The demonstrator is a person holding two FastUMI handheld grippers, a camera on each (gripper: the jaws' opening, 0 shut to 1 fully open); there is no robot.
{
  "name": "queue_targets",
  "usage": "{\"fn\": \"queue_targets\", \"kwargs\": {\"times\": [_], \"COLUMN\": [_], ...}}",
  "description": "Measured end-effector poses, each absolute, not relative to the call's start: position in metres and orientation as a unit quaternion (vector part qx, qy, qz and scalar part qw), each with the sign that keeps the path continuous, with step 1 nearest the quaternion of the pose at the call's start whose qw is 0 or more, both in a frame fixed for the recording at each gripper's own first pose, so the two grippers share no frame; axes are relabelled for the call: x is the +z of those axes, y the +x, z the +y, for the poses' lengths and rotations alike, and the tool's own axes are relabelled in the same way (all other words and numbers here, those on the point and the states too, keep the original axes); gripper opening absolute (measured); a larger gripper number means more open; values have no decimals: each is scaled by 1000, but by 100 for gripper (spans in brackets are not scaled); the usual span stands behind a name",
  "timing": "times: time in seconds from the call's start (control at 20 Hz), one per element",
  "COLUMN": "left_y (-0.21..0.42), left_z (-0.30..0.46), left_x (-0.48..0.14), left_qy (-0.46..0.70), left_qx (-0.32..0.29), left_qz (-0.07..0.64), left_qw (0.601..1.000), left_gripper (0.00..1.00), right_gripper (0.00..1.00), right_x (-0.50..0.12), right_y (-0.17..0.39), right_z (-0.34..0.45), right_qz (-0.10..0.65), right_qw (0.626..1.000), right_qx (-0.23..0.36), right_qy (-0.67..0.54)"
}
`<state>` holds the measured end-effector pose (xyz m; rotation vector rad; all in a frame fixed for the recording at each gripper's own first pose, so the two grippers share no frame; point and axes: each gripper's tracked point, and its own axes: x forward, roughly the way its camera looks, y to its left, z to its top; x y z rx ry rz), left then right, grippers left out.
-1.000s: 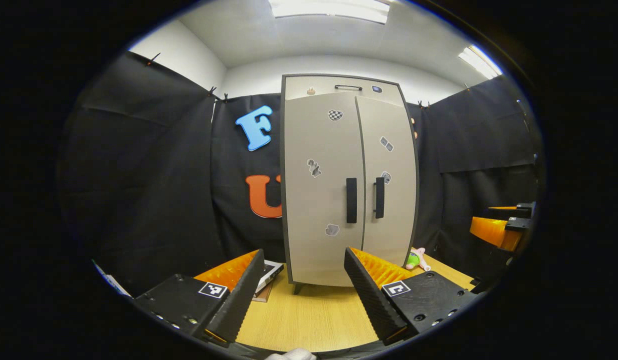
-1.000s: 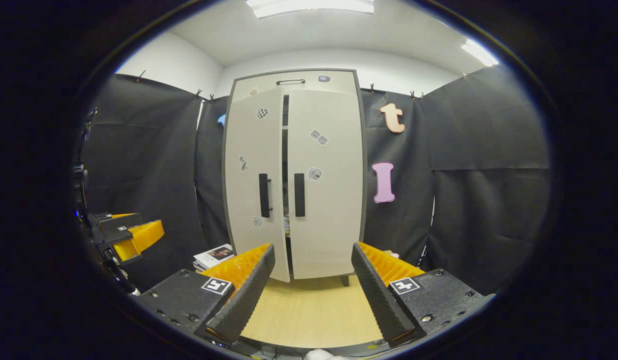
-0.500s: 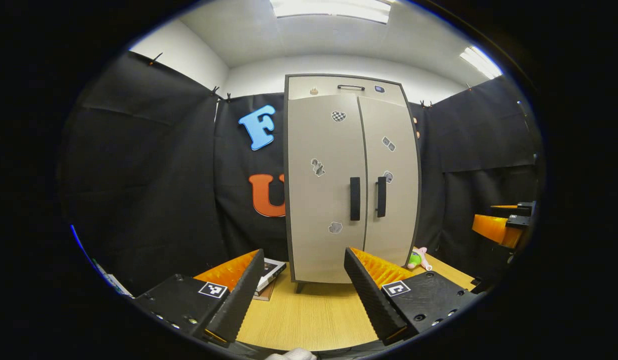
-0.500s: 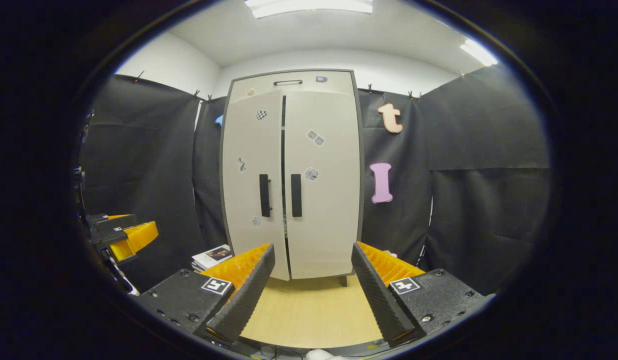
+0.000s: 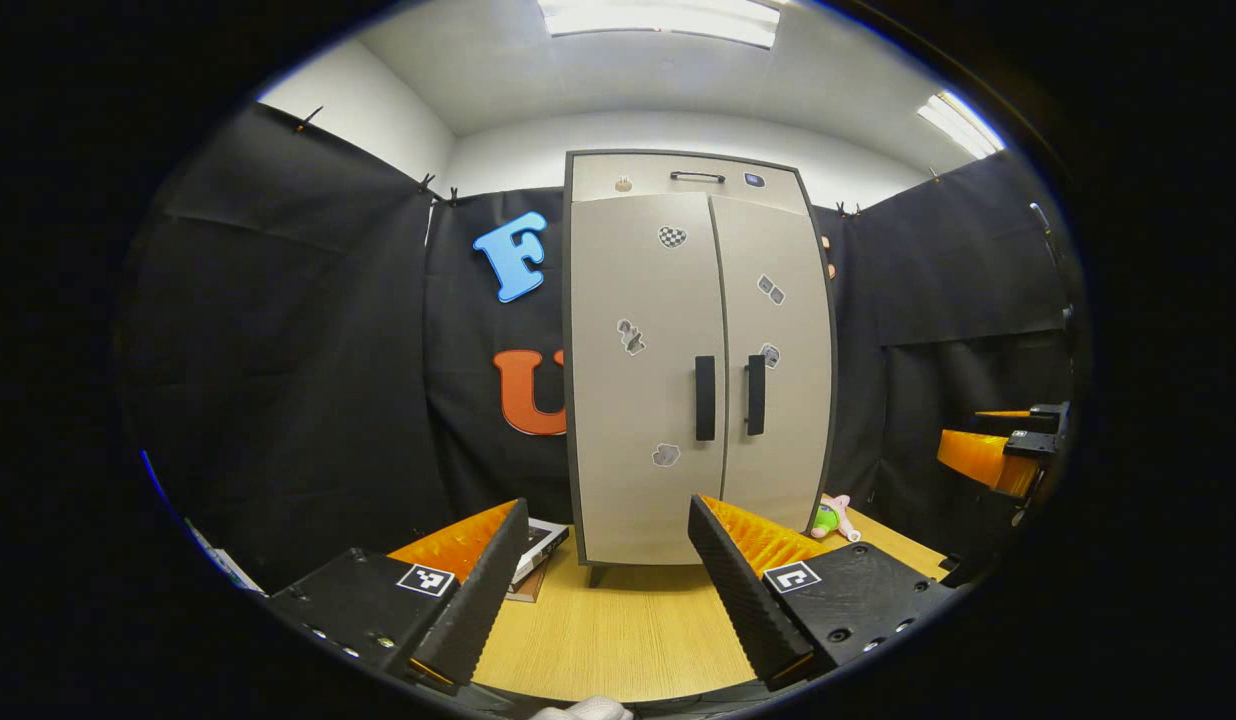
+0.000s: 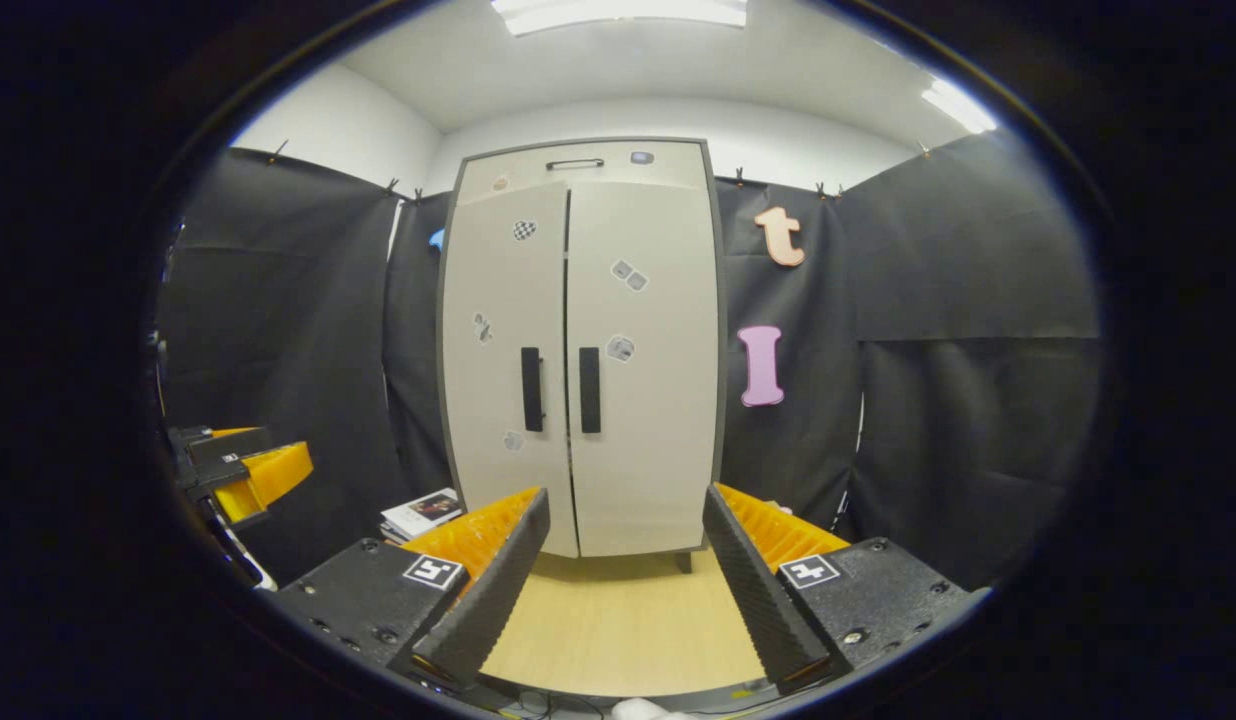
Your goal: Grab one shoe with the right hand and put it into the shoe cabinet, grab the other shoe with the left hand and put it into the shoe cabinet; then close the right door with the right hand and the left door with the left hand.
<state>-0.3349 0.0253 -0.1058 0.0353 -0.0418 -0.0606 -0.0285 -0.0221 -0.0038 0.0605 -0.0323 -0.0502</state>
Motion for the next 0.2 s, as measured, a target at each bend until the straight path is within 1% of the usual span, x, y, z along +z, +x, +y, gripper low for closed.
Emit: {"fn": "queue_targets", "kwargs": {"times": [0.1, 0.2], "left_y": [-335, -336], "left_z": [27, 27], "left_x": [-106, -105], "left_qy": [15, 13], "left_qx": [-31, -31], "left_qz": [-21, -23], "left_qw": [999, 999], "left_gripper": [96, 96], "right_gripper": [99, 100], "right_x": [-4, -4], "right_y": [-28, -28], "right_z": [-22, -21], "right_qz": [-16, -15], "right_qw": [999, 999], "right_qx": [-25, -25], "right_qy": [29, 28]}}
